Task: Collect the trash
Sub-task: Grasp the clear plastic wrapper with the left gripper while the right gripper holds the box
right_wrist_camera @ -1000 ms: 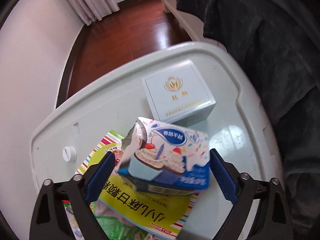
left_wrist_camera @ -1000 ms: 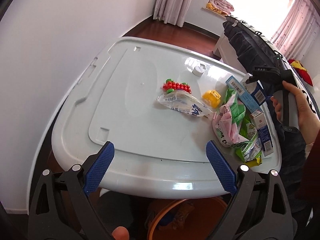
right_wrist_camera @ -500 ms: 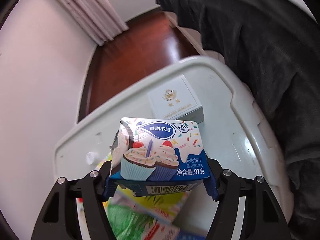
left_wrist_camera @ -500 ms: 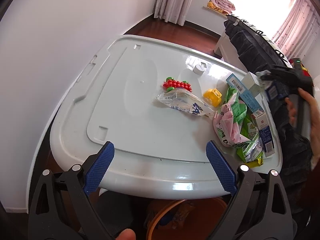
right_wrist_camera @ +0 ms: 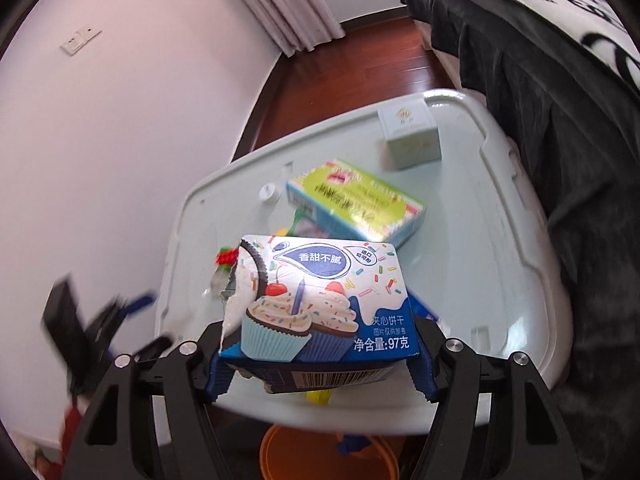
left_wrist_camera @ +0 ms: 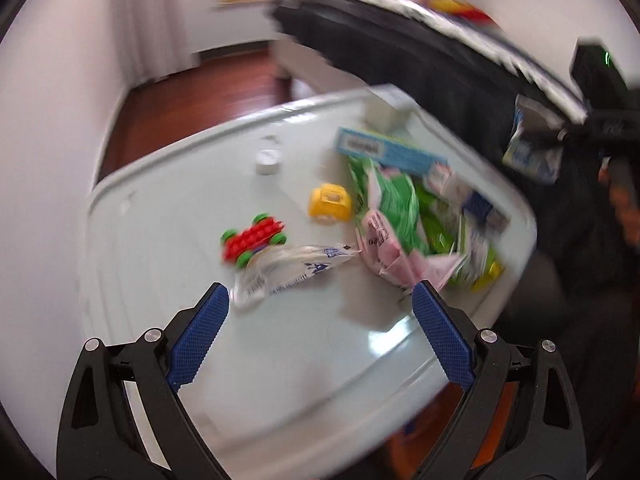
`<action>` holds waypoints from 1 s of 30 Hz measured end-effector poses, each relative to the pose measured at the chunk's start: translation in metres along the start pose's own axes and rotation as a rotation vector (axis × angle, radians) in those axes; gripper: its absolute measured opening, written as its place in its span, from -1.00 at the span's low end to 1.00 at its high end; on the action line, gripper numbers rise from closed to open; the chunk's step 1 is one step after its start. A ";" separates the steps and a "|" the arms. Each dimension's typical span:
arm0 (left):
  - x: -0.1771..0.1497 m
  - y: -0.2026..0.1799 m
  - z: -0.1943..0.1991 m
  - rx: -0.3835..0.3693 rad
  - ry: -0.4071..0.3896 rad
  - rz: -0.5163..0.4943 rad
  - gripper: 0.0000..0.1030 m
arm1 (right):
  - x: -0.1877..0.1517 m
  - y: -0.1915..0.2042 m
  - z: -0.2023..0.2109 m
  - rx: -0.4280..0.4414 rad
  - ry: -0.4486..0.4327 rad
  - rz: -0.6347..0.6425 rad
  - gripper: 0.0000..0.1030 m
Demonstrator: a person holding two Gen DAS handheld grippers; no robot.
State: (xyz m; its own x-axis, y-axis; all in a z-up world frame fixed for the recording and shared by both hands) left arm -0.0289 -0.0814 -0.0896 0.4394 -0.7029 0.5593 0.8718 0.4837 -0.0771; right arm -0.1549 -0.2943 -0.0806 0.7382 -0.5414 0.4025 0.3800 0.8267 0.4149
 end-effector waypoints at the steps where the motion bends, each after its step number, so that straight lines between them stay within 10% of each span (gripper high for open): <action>1: 0.004 0.006 -0.013 -0.004 0.028 -0.043 0.76 | -0.002 -0.001 0.001 0.009 0.001 -0.003 0.32; 5: 0.007 0.014 -0.046 -0.036 0.106 -0.117 0.70 | -0.014 -0.008 0.014 0.038 -0.020 -0.035 0.32; 8: -0.001 0.010 -0.069 -0.122 0.207 -0.194 0.24 | -0.015 -0.015 0.021 0.028 -0.029 -0.037 0.32; 21: 0.010 0.011 -0.122 -0.092 0.302 -0.316 0.17 | -0.024 -0.028 0.022 0.035 -0.020 -0.043 0.32; 24: 0.018 0.025 -0.127 -0.093 0.282 -0.242 -0.75 | -0.023 -0.026 0.018 0.049 -0.019 -0.050 0.32; 30: 0.022 0.034 -0.137 -0.081 0.289 -0.189 -0.91 | -0.025 -0.028 0.018 0.065 -0.031 -0.060 0.32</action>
State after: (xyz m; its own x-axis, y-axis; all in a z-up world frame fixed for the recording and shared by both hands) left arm 0.0395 -0.1517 -0.1927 0.3021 -0.9000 0.3141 0.9527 0.2967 -0.0662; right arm -0.1936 -0.3066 -0.0871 0.6972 -0.5952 0.3995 0.3858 0.7813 0.4907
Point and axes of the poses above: each gripper's, at about its wrist camera, not at the fingertips, and z roughly against the way its jaws point, y to its left, x to its top, the point moved 7 cm from there along -z, roughly the way its jaws point
